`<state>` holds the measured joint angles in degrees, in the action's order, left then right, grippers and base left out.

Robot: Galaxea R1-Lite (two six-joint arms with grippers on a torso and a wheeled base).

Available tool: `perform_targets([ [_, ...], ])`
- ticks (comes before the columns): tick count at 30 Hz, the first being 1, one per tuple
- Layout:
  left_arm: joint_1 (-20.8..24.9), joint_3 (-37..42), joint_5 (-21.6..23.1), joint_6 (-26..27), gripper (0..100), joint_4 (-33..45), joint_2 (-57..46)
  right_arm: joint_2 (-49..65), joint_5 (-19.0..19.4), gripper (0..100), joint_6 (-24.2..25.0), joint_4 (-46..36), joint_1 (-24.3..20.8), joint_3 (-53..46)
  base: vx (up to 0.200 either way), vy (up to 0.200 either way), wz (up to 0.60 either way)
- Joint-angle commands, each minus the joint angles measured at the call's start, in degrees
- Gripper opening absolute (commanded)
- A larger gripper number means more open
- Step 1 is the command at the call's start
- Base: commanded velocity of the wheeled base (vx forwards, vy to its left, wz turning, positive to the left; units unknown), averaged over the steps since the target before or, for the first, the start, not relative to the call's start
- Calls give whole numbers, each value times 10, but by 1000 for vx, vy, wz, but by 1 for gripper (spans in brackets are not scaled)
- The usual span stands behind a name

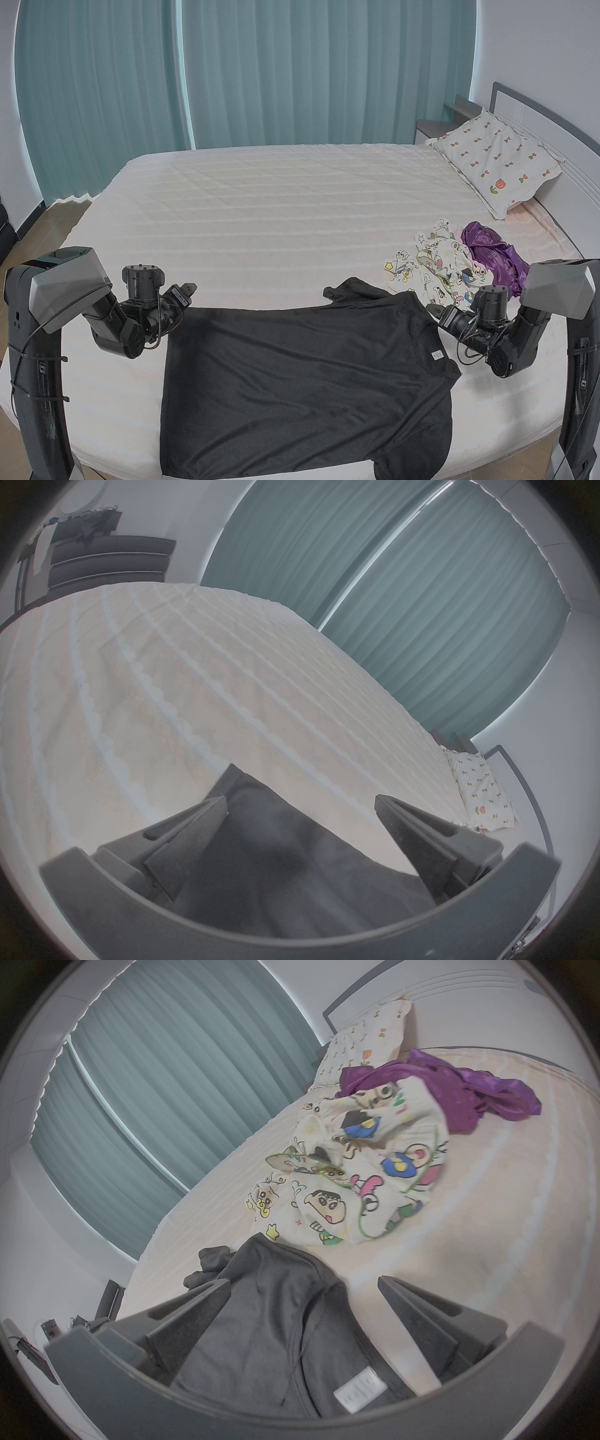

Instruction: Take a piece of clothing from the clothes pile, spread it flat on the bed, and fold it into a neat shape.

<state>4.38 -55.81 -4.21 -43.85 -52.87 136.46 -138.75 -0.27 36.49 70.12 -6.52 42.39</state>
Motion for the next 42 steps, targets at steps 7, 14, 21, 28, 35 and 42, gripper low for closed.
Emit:
perform_targets([
  [7,34,208,4,-1,100,-58,-82,90,19,100,40,42,12,-172,-200,0,0],
  [14,61,341,3,3,100,-130,-103,89,34,100,43,62,23,-231,-200,0,0],
  [21,60,401,8,1,100,-199,-88,82,84,100,36,73,11,-304,-114,0,0],
  [28,60,408,28,1,100,-205,-62,32,86,100,33,117,1,-310,0,0,0],
  [35,57,400,29,-1,100,-205,-58,-34,75,100,32,194,-39,-303,0,0,0],
  [42,57,395,28,-1,100,-205,-56,-34,78,100,27,194,-42,-298,0,0,0],
])
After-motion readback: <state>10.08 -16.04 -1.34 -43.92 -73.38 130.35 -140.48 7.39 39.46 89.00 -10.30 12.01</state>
